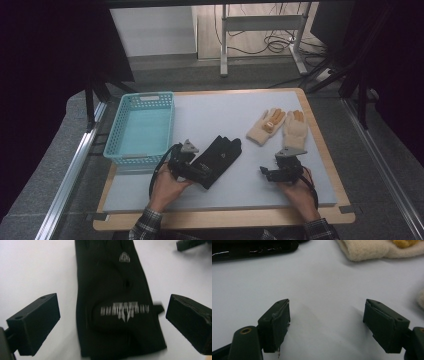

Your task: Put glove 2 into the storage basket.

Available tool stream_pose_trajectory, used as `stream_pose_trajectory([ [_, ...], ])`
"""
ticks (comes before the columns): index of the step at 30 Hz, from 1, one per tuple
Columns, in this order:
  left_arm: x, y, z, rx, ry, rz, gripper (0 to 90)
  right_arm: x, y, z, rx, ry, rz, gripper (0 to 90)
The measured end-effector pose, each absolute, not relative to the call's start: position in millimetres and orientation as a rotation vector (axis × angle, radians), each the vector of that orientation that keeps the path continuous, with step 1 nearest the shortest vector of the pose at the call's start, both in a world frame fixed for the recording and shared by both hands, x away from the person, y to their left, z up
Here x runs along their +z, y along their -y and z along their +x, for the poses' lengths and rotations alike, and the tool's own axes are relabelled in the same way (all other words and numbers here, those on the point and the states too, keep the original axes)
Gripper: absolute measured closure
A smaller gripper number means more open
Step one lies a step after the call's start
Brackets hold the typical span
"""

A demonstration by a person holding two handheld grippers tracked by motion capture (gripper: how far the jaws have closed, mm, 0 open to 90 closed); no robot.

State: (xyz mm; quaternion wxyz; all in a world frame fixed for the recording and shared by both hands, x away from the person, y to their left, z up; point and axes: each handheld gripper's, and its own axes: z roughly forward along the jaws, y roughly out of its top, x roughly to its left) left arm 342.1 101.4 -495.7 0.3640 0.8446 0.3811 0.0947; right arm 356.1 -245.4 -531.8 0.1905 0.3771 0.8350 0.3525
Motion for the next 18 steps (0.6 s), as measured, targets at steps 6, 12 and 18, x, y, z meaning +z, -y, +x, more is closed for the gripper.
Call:
stream_pose_trajectory([
  [6, -509, -81, 372, 0.177, -1.033, 2.214, 0.0, -532, 245, 356, 0.991, -2.346, 1.060, 21.3],
  [12, -525, -67, 382, 0.104, -1.028, 2.277, 0.0, -532, 245, 356, 0.991, -2.346, 1.058, 21.3],
  [18, -529, -50, 368, 0.222, -0.991, 2.392, 0.0, -532, 245, 356, 0.994, -2.344, 1.056, 21.3],
])
